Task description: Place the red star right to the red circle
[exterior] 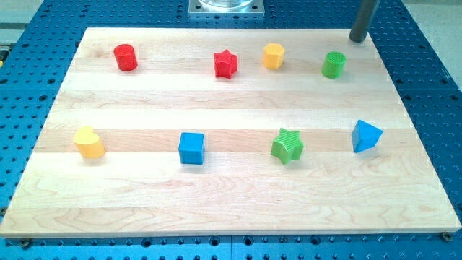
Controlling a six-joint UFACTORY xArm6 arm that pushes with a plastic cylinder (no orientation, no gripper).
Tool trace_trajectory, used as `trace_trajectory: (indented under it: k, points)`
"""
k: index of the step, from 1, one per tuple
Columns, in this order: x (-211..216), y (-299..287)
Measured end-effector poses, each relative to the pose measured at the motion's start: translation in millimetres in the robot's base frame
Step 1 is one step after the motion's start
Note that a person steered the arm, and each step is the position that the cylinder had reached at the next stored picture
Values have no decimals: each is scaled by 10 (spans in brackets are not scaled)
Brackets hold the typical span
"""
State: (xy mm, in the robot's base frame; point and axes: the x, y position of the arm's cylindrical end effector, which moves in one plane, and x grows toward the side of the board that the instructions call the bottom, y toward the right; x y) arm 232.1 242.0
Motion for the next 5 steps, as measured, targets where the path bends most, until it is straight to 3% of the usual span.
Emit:
trace_trajectory:
  k: [3, 5]
  points:
    - [216, -1577]
    - [459, -1978]
